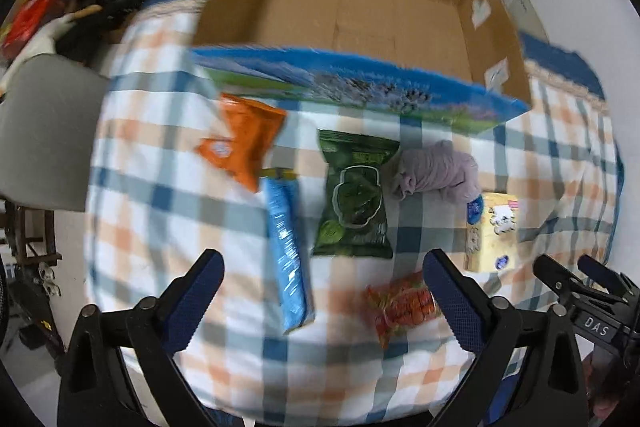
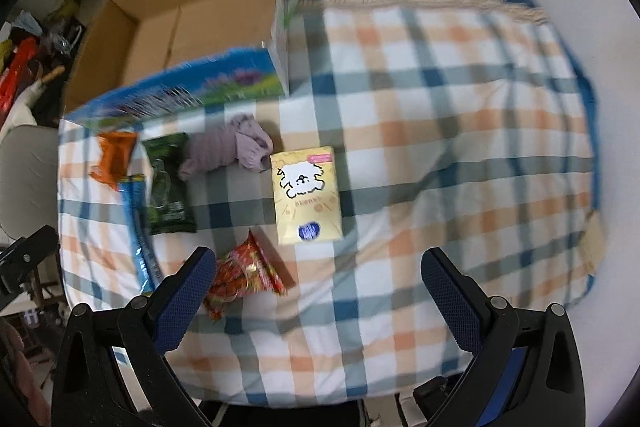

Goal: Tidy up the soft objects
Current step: 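Grasp the green snack pack with the left gripper while the right grasps the yellow tissue pack, then lower both held packs into the cardboard box and open both grippers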

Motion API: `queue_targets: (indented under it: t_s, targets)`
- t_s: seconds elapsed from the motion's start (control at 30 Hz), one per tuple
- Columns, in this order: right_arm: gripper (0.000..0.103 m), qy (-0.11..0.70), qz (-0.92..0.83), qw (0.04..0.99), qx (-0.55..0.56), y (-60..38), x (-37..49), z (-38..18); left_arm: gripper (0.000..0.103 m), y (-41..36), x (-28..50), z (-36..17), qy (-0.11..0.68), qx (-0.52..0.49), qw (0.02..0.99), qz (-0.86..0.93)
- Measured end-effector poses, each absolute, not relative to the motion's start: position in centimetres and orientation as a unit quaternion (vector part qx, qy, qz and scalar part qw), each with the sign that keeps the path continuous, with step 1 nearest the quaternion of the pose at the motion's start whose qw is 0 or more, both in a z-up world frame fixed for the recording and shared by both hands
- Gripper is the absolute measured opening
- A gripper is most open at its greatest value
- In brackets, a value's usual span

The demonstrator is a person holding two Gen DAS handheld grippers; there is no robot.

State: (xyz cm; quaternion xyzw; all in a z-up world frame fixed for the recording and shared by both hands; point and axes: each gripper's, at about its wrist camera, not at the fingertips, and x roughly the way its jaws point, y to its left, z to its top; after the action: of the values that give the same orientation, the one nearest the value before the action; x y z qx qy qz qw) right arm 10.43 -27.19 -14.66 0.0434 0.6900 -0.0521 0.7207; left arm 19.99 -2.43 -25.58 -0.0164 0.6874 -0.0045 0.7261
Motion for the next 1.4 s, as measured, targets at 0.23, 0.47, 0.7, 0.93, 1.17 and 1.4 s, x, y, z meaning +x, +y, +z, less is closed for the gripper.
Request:
queue_targets:
  t_s: [0.23,0.47,0.7,0.93,1.17,1.4]
  targets:
    - [0.102,0.730,-0.058,0.680,0.048,-27.3,17.2,-23.6,0.085,-4.4,22.7,-32.9,0.736,-0.009,0.677,-0.012]
    - [0.101,0.754,-0.051,0.651,0.072,-27.9,20.4,-29.5,0.071,-4.8,23.6,-37.0,0.757,-0.016,0.653,-0.019]
    - [0.090,0.771,-0.039,0.628,0.092,-28.4,22.6,-33.2,0.050,-4.7,23.3,-39.5,0.762,-0.031,0.647,-0.023]
    - [0.070,0.778,-0.042,0.621,0.091,-27.0,24.1,-35.5,0.036,-3.1,22.0,-38.6,0.748,-0.025,0.663,-0.017]
    - [0.067,0.770,-0.038,0.631,0.089,-25.6,23.7,-36.0,0.034,-3.9,18.7,-35.0,0.734,-0.015,0.679,-0.005]
    - [0.066,0.755,-0.013,0.648,0.099,-23.5,20.2,-35.6,0.034,-3.0,13.9,-30.8,0.719,-0.034,0.694,-0.002]
